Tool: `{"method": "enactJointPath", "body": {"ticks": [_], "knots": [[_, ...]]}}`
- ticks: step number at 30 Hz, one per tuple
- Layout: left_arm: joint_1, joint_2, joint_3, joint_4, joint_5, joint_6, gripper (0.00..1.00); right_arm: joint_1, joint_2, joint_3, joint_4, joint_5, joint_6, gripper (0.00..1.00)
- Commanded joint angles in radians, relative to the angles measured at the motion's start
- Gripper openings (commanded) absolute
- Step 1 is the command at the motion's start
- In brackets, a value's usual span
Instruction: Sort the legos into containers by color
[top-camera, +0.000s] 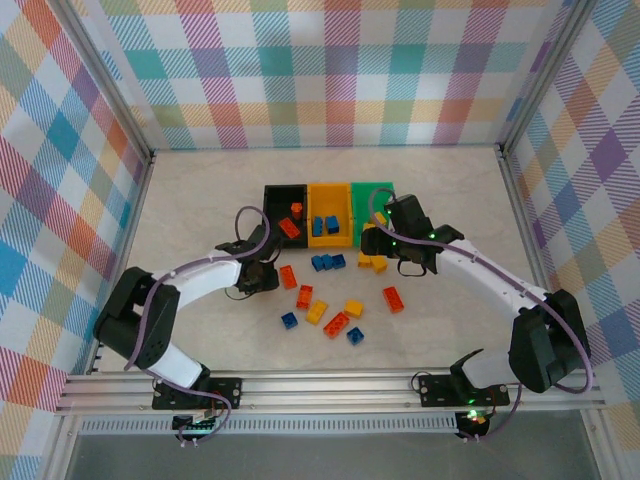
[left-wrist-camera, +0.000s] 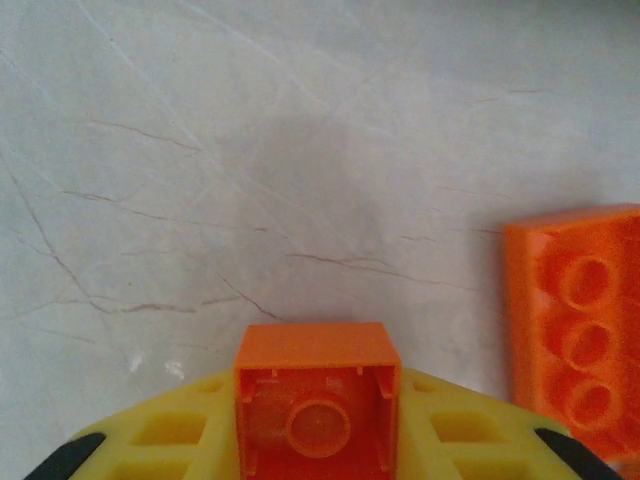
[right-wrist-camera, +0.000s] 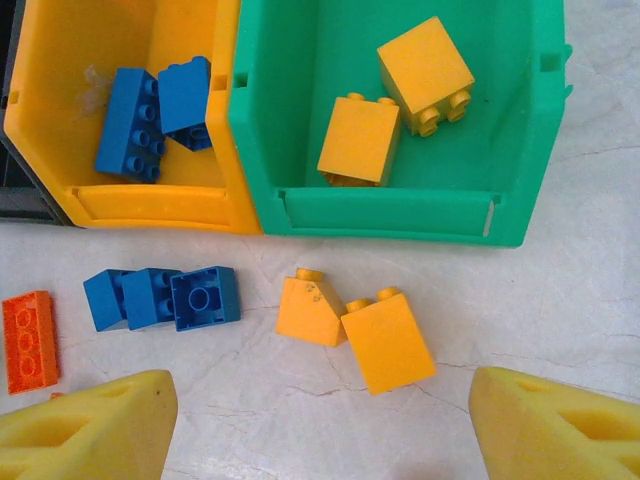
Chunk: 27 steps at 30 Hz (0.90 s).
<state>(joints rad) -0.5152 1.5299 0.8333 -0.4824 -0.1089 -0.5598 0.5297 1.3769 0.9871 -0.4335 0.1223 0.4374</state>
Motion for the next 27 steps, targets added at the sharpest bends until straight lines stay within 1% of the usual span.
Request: {"method": "enactJointPath", "body": {"ticks": [1, 3, 5, 7, 13, 17, 20, 23, 25, 27], "knots": [[-0.009, -0.086, 0.079, -0.057, 0.032, 0.0, 0.3, -0.008, -0.034, -0.015, 0.028, 0.0, 0.014, 0.78], [-0.009, -0.09, 0.15, -0.073, 0.024, 0.007, 0.3, -0.008, -0.039, -0.02, 0.034, -0.001, 0.018, 0.78], [-0.008, -0.059, 0.243, -0.093, -0.016, 0.026, 0.31, -0.008, -0.045, -0.024, 0.036, -0.001, 0.021, 0.78], [-0.004, 0.012, 0.348, -0.105, -0.052, 0.048, 0.31, -0.01, -0.048, -0.03, 0.035, 0.002, 0.023, 0.78], [0.021, 0.298, 0.673, -0.184, -0.171, 0.112, 0.29, -0.017, -0.059, -0.043, 0.02, 0.004, 0.023, 0.78], [0.029, 0.434, 0.803, -0.233, -0.221, 0.12, 0.29, -0.02, -0.08, -0.056, 0.019, 0.005, 0.026, 0.78], [0.03, 0.49, 0.856, -0.255, -0.247, 0.115, 0.29, -0.021, -0.09, -0.057, 0.016, 0.005, 0.024, 0.78], [0.03, 0.526, 0.888, -0.269, -0.265, 0.109, 0.35, -0.02, -0.098, -0.062, 0.017, 0.005, 0.027, 0.78], [0.031, 0.537, 0.901, -0.278, -0.26, 0.106, 0.44, -0.021, -0.103, -0.064, 0.018, 0.002, 0.028, 0.78], [0.028, 0.527, 0.9, -0.275, -0.244, 0.099, 0.55, -0.021, -0.109, -0.061, 0.014, 0.002, 0.029, 0.79]]}}
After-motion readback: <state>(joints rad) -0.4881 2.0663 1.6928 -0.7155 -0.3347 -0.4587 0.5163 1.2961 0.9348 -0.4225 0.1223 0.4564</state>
